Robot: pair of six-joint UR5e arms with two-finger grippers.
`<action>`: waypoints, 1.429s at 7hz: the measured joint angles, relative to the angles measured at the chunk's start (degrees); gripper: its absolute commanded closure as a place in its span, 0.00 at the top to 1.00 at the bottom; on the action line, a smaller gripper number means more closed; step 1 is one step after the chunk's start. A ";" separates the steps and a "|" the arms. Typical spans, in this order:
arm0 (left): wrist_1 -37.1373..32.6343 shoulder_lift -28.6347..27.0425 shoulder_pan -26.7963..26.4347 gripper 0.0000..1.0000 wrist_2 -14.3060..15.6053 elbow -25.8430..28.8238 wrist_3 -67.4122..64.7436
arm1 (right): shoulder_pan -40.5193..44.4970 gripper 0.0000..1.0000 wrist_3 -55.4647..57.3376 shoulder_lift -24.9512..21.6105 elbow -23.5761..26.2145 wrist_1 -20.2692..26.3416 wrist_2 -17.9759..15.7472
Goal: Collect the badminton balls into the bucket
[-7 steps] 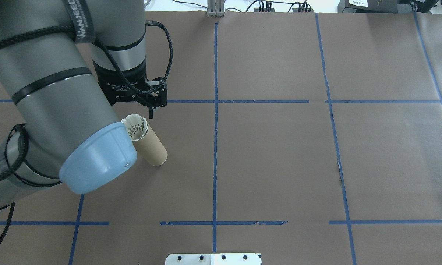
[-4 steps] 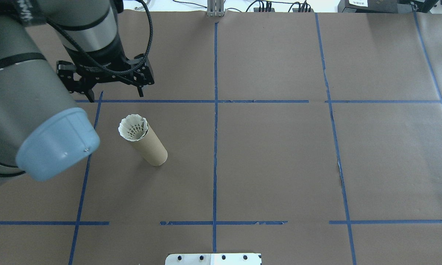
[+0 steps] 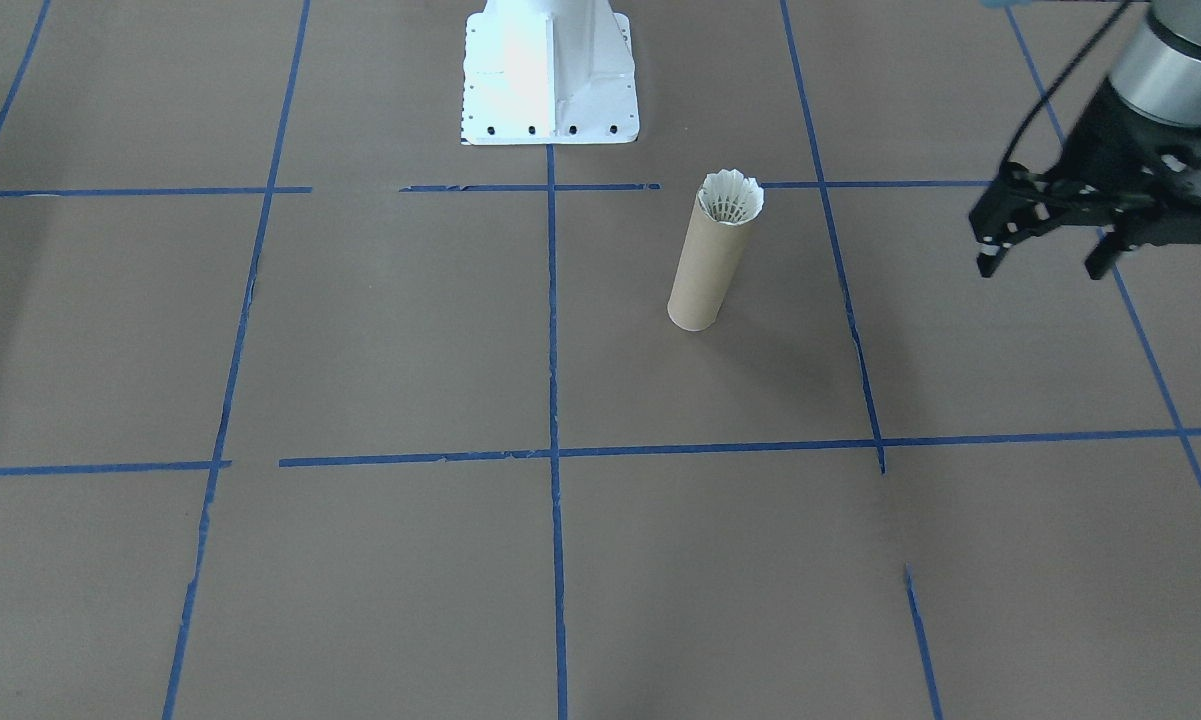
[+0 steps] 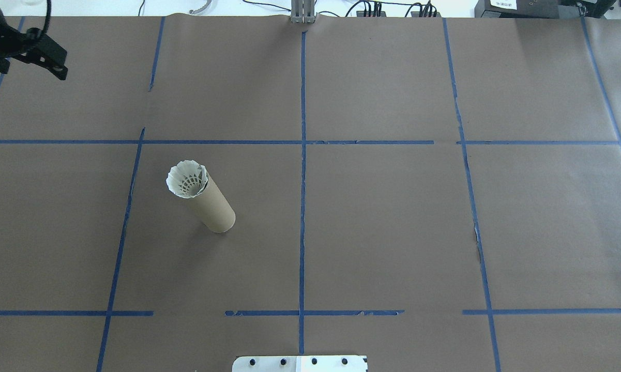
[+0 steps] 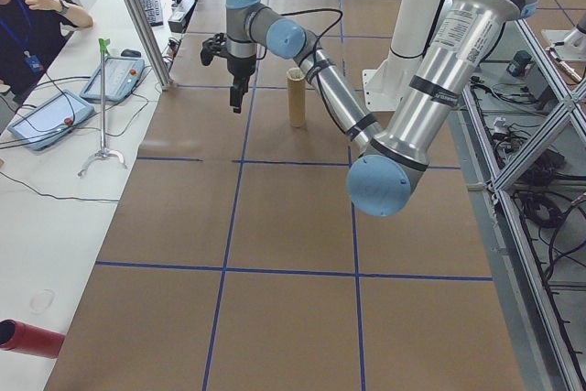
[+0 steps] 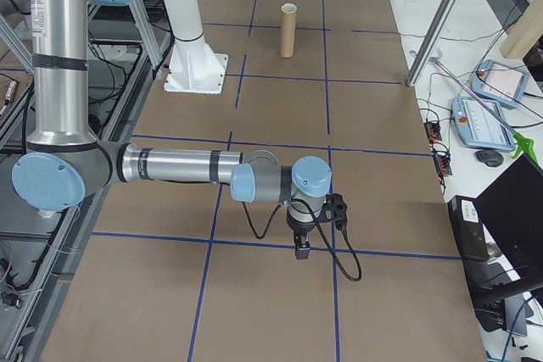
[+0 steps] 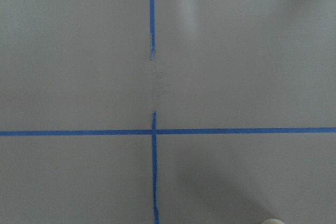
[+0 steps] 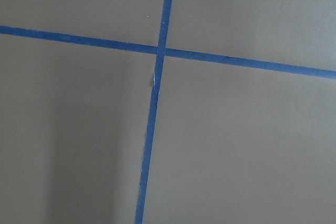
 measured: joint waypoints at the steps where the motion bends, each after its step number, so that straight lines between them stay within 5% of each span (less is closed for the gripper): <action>1: -1.72 2.20 -4.76 1.00 -2.18 4.83 8.82 | 0.00 1.00 0.02 0.00 0.00 0.00 0.00; 3: -4.19 6.22 -14.18 1.00 -5.87 15.45 26.27 | 0.01 1.00 0.03 0.00 0.00 0.00 0.00; 5: -6.37 10.85 -18.26 1.00 -7.63 23.15 32.11 | 0.00 1.00 0.03 0.00 0.00 0.00 0.00; 10: -9.52 18.54 -19.01 1.00 -8.66 25.75 33.08 | 0.00 1.00 -0.02 0.00 0.00 0.00 0.00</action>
